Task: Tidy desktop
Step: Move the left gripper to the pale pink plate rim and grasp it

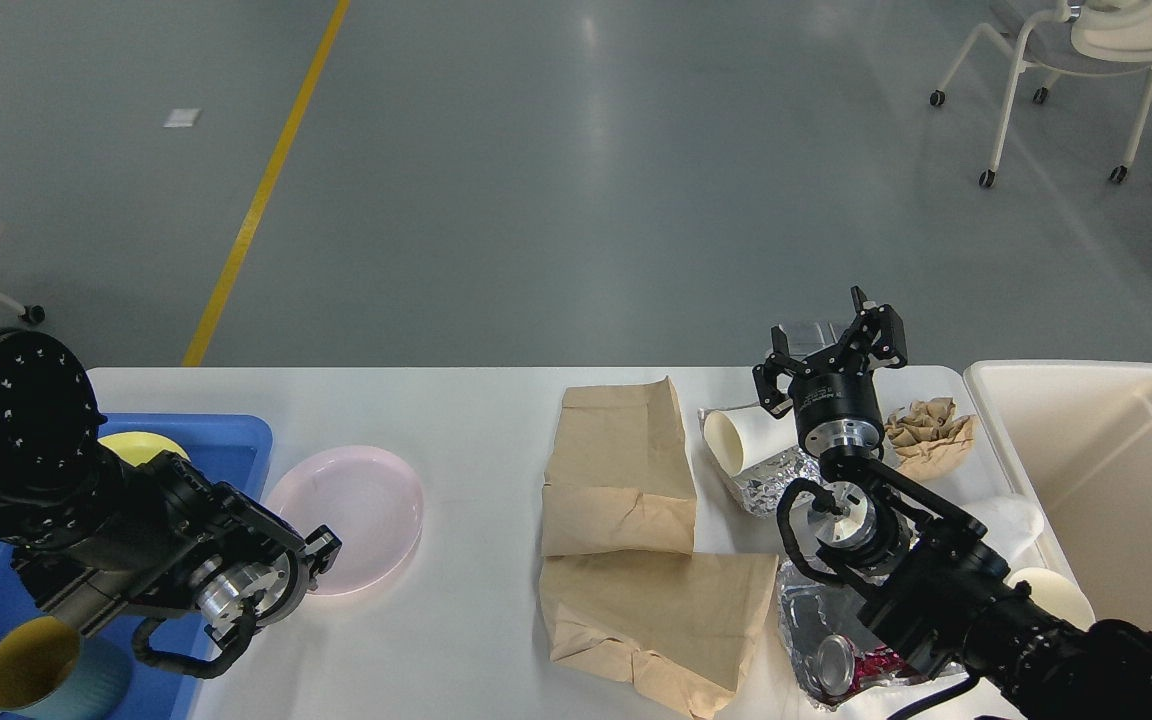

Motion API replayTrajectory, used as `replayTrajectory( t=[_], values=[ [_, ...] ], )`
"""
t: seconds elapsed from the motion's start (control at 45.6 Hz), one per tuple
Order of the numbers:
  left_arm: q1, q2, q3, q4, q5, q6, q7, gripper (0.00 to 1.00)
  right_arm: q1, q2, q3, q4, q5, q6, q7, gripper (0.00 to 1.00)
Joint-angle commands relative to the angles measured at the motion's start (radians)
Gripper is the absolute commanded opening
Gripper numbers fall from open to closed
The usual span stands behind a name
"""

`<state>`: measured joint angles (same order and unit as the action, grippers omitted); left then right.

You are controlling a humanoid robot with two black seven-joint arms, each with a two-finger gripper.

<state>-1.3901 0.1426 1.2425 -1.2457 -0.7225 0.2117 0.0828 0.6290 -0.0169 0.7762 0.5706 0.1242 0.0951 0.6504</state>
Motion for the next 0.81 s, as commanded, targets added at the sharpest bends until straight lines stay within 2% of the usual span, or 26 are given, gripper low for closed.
replayTrajectory(
  t=[0.0, 0.548, 0.789],
  values=[
    [0.002, 0.000, -0.001, 0.005, -0.005, 0.018, 0.000, 0.25, 0.000, 0.000, 0.000, 0.000, 0.000, 0.000, 0.000, 1.00],
    [0.033, 0.000, -0.005, 0.011, -0.005, 0.023, -0.002, 0.25, 0.000, 0.000, 0.000, 0.000, 0.000, 0.000, 0.000, 1.00],
    [0.033, 0.000, -0.003, 0.019, -0.005, 0.037, 0.003, 0.16, 0.000, 0.000, 0.000, 0.000, 0.000, 0.000, 0.000, 1.00]
  ],
)
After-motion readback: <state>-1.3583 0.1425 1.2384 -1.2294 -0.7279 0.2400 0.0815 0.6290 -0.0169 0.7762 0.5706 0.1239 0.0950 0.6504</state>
